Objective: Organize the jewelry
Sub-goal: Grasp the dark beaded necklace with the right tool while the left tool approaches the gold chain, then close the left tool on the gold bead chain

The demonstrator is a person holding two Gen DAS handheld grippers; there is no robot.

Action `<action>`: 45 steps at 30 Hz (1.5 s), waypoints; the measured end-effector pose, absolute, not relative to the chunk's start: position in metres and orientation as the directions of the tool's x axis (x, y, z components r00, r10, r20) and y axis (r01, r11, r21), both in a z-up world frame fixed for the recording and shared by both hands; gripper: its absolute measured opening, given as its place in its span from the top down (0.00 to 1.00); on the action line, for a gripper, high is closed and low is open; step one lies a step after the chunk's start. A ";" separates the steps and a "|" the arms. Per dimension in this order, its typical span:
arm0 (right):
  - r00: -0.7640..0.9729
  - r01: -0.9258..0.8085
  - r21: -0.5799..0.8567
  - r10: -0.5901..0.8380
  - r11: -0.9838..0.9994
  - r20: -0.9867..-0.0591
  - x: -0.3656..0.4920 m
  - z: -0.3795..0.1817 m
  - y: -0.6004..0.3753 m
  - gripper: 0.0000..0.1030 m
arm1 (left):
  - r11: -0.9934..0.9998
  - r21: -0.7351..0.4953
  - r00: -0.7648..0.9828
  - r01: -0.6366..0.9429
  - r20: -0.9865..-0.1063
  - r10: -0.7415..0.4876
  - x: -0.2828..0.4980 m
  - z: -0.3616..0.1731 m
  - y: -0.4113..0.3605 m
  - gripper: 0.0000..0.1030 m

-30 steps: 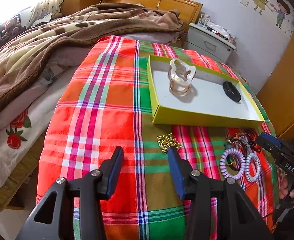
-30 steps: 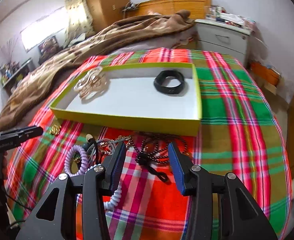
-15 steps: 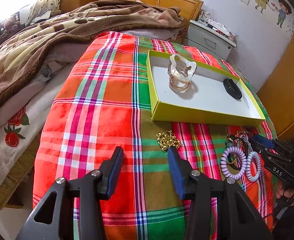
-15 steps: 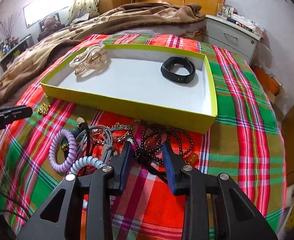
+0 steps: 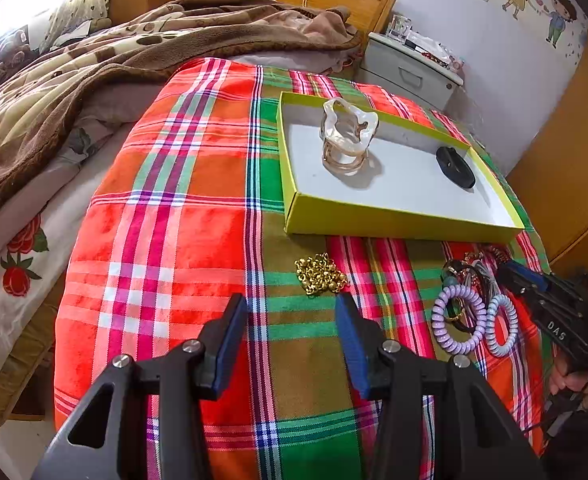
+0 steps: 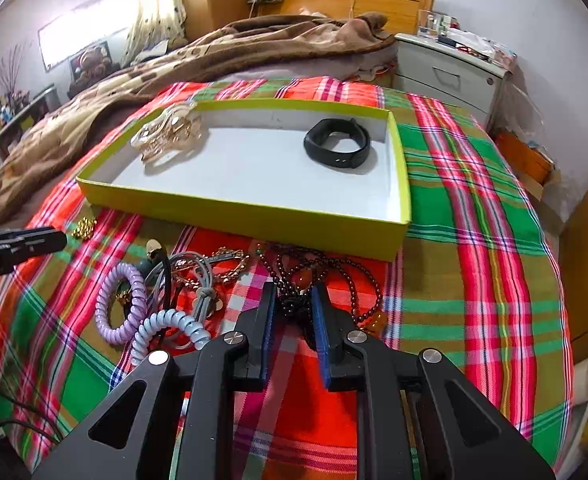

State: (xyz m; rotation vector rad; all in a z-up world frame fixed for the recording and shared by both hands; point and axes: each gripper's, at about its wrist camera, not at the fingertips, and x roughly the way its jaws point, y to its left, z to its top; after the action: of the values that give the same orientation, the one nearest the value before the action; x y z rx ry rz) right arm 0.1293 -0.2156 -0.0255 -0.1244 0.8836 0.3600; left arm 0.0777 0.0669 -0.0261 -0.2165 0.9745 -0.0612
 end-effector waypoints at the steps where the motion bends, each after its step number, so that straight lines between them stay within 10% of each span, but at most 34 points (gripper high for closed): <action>1: 0.586 -0.349 0.052 0.261 0.936 -0.767 0.128 -0.024 -0.219 0.83 | 0.977 -0.207 0.562 -0.045 -0.814 -0.147 0.078 -0.026 0.066 0.54; 27: 0.633 -0.311 0.128 0.306 0.942 -0.711 0.119 -0.007 -0.236 0.83 | 1.000 0.014 0.576 -0.009 -0.818 0.017 0.104 -0.029 0.033 0.51; 37: 0.637 -0.307 0.131 0.306 0.943 -0.707 0.119 -0.006 -0.236 0.83 | 1.000 -0.023 0.590 0.005 -0.807 -0.022 0.103 -0.028 0.036 0.87; 45: 0.645 -0.301 0.130 0.303 0.945 -0.702 0.119 -0.003 -0.236 0.83 | 0.998 -0.066 0.595 0.000 -0.802 -0.053 0.102 -0.027 0.042 0.89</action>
State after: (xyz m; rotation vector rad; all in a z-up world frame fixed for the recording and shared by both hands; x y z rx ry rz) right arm 0.1185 -0.2364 -0.0031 0.0014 0.7995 0.3438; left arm 0.1023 0.0416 -0.0274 -0.0607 0.9335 -0.0310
